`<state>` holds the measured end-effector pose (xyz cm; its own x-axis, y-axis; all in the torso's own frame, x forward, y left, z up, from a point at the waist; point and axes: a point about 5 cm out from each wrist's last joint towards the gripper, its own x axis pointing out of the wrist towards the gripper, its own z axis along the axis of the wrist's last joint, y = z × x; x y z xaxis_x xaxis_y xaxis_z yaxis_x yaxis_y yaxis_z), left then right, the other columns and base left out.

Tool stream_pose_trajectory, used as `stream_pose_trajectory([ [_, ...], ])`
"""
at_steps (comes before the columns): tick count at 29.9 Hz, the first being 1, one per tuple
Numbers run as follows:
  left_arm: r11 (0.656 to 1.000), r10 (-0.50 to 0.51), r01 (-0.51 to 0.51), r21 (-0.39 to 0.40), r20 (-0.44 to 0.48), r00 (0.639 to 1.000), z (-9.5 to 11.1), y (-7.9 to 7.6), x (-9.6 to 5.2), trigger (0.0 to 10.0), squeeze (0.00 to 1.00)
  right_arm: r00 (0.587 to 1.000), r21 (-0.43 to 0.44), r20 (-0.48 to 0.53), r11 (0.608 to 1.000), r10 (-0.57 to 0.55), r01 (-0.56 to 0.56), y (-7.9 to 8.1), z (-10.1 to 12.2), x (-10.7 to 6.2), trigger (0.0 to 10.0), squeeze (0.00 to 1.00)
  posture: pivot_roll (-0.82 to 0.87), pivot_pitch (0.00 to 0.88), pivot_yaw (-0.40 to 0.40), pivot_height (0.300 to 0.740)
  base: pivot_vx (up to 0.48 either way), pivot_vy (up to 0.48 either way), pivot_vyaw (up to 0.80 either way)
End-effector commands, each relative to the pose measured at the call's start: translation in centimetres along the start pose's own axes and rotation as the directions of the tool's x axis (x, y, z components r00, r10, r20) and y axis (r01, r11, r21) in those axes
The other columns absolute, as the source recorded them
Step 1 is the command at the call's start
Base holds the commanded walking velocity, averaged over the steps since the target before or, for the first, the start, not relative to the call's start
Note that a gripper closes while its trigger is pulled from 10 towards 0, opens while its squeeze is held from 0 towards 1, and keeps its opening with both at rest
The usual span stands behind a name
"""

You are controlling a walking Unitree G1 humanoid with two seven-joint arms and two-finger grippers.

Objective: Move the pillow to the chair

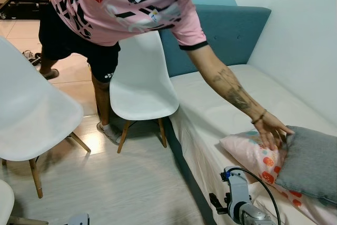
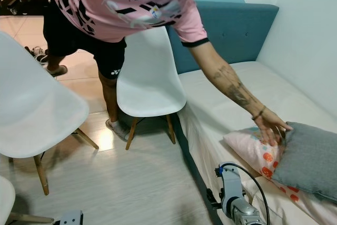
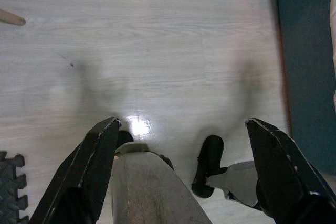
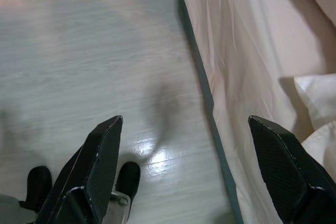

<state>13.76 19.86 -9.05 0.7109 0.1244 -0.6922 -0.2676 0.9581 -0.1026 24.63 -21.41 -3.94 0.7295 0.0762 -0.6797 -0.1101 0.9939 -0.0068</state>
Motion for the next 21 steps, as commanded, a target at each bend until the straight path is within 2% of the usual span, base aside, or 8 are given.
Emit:
stream_pose_trajectory([
  [1, 1.000, -0.009, 0.009, -0.017, -0.006, 1.000, -0.4, -0.3, -0.1, 10.0, 0.00, 1.000, 0.017, 0.002, 1.000, -0.006, 0.006, -0.1, 0.3, 0.1, 10.0, 0.00, 0.06, 0.000, -0.128, 0.740, 0.000, 0.000, 0.00],
  [7, 0.998, -0.009, 0.009, -0.057, 0.000, 1.000, -0.5, -0.5, -0.2, 10.0, 0.00, 1.000, 0.008, 0.002, 1.000, 0.003, -0.003, 0.4, 0.2, 0.2, 10.0, 0.00, 0.04, 0.000, -0.128, 0.740, 0.000, 0.000, 0.00],
  [14, 0.998, -0.014, 0.014, -0.066, 0.003, 1.000, -0.5, -0.7, -0.2, 10.0, 0.00, 1.000, -0.007, 0.017, 1.000, 0.014, -0.014, 1.2, 0.3, 0.3, 10.0, 0.00, 0.04, 0.000, -0.125, 0.740, 0.000, 0.000, 0.00],
  [21, 0.997, -0.012, 0.012, -0.078, 0.006, 1.000, -0.5, -0.7, -0.2, 10.0, 0.00, 1.000, -0.011, 0.024, 1.000, 0.018, -0.018, 1.2, 0.2, 0.3, 10.0, 0.00, 0.04, 0.000, -0.126, 0.740, 0.000, 0.000, 0.00],
])
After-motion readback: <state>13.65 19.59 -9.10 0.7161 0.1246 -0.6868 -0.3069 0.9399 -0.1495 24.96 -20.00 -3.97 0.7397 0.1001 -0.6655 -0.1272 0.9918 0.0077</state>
